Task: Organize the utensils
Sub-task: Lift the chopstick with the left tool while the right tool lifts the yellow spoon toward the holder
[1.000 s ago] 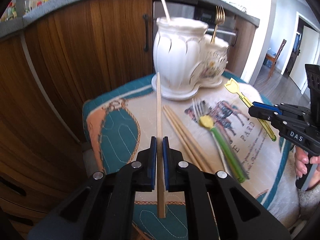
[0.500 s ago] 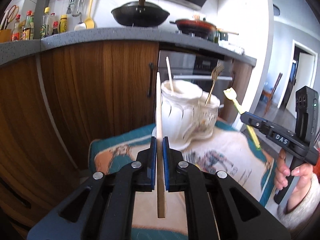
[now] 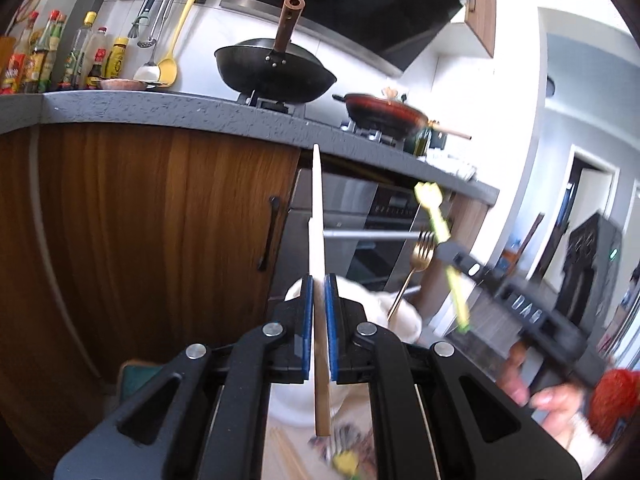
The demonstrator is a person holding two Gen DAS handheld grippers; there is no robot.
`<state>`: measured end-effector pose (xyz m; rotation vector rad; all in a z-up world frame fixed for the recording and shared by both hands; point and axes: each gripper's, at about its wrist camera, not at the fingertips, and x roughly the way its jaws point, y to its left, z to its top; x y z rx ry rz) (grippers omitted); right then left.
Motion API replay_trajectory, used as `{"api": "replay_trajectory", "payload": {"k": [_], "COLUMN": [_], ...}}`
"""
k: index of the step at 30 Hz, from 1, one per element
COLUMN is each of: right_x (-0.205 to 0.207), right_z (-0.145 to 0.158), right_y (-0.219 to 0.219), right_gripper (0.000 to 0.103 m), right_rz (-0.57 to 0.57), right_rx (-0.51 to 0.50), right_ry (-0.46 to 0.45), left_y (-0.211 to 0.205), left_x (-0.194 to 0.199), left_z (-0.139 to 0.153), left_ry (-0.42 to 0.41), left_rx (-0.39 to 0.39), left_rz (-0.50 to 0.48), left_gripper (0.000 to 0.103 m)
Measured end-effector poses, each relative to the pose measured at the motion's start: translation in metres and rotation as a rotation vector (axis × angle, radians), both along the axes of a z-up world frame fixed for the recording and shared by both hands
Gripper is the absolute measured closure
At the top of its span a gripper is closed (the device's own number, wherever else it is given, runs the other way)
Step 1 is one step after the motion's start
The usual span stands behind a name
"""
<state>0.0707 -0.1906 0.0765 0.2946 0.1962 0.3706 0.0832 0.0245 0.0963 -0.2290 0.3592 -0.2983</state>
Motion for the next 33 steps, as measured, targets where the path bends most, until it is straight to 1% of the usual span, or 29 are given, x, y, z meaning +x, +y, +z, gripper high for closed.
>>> {"api": "replay_trajectory", "payload": {"k": [4,8,10,11,16,18,20,23,30,33], "right_x": [0.024,0.036,0.041,0.043,0.048,0.049,0.05,0.051,0.05,0.047], "right_z": [-0.013,-0.025,-0.029,-0.031,-0.039,-0.04,-0.042,-0.043,-0.05,-0.052], "right_y": [-0.005,-0.008,-0.009,-0.01,-0.01,-0.009,-0.006,-0.002,0.01,0.01], "right_gripper": [0.092,0.092,0.092,0.092,0.092,0.092,0.092,0.092,0.092,0.092], "right_rz": [0.022,0.037,0.048,0.053,0.062,0.06,0.044,0.012,-0.034,-0.034], "right_rx": [0.045,0.071,0.085,0.091,0.097,0.096,0.078,0.039,-0.076,-0.092], "right_ry": [0.045,0.073,0.086,0.092,0.106,0.106,0.102,0.092,0.071,0.07], "left_y": [-0.003,-0.008,-0.012,-0.016,-0.028,-0.033,-0.036,-0.038,-0.034,-0.031], "left_x": [0.023,0.043,0.049,0.052,0.06,0.06,0.058,0.056,0.053,0.049], "left_z": [-0.001,0.0,0.0,-0.001,-0.012,-0.017,-0.02,-0.023,-0.031,-0.036], "left_ry": [-0.016,-0.051,-0.07,-0.086,-0.111,-0.131,-0.148,-0.143,-0.107,-0.08], "left_rx": [-0.032,-0.047,-0.053,-0.05,-0.013,0.021,0.056,0.082,0.096,0.09], "left_rz": [-0.004,-0.004,-0.019,-0.027,-0.026,-0.016,-0.008,-0.004,-0.006,-0.007], "left_gripper": [0.097,0.097,0.097,0.097,0.097,0.097,0.097,0.097,0.097,0.097]}}
